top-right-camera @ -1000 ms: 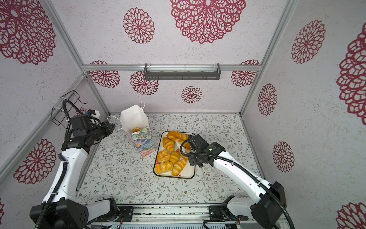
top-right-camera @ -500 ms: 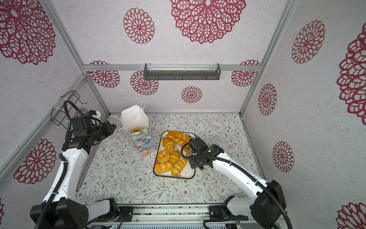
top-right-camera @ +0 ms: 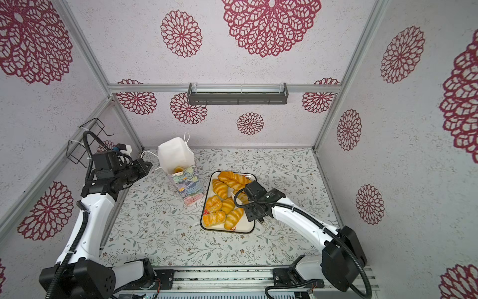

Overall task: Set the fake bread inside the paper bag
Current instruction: 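Lower the tongs onto the tray and pinch a yellow croissant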

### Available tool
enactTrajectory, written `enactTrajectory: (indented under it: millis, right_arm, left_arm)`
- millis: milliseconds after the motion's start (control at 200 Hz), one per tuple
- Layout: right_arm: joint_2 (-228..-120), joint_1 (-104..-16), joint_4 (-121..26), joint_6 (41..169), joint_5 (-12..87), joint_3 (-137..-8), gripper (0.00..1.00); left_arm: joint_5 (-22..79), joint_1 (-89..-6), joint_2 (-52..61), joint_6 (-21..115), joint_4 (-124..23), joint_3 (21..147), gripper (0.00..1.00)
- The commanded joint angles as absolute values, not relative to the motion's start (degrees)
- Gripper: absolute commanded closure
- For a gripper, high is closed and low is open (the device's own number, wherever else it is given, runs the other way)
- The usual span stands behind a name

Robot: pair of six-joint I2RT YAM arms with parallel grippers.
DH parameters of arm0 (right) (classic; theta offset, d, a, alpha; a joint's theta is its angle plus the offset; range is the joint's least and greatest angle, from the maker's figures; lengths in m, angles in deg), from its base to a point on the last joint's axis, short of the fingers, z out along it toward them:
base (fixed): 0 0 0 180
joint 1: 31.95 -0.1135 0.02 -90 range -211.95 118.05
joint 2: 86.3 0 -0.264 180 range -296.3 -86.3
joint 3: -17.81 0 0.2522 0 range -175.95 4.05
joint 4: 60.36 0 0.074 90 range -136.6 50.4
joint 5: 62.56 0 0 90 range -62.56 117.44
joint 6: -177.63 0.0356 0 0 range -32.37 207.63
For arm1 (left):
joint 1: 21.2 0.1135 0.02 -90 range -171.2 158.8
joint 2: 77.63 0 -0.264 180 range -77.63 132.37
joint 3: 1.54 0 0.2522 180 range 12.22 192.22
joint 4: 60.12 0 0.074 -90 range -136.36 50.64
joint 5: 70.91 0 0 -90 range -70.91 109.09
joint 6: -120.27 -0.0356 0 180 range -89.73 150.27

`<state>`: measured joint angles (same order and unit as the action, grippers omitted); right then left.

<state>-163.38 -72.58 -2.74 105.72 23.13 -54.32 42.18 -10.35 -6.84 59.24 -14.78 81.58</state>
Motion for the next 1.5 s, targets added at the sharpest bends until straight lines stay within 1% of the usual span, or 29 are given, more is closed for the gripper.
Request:
enactTrajectory:
  millis: [0,776,856,936,1091,1216,1306,1496]
  right_arm:
    - [-163.4,-72.0,-4.2,106.2,21.8,-54.0,0.43]
    - [-167.7,-71.6,-5.5,104.7,21.2,-53.3,0.44]
    - [-168.1,-71.6,-5.4,104.6,21.0,-53.3,0.46]
    - [-168.0,-71.6,-5.1,104.6,20.7,-53.5,0.51]
    - [-166.6,-71.6,-4.6,104.8,20.2,-53.6,0.57]
    - [-165.4,-71.6,-4.6,105.0,20.1,-54.0,0.63]
    - [-164.3,-71.6,-4.8,105.2,20.2,-54.5,0.65]
    - [-162.4,-71.6,-3.7,105.5,20.1,-56.1,0.66]
  left_arm:
    - [42.5,-10.5,-7.0,59.3,-16.0,80.9,1.00]
    - [42.0,-10.4,-6.7,59.1,-15.7,81.0,1.00]
    - [41.9,-10.4,-6.7,59.1,-15.6,81.0,1.00]
    - [41.8,-10.4,-6.8,59.0,-15.5,81.0,1.00]
    - [41.8,-10.3,-6.7,59.0,-15.5,81.0,1.00]
    - [42.0,-10.4,-6.5,59.1,-15.5,80.9,1.00]
    - [41.9,-10.4,-6.5,59.1,-15.5,81.0,1.00]
    - [41.9,-10.4,-6.5,59.0,-15.6,81.0,1.00]
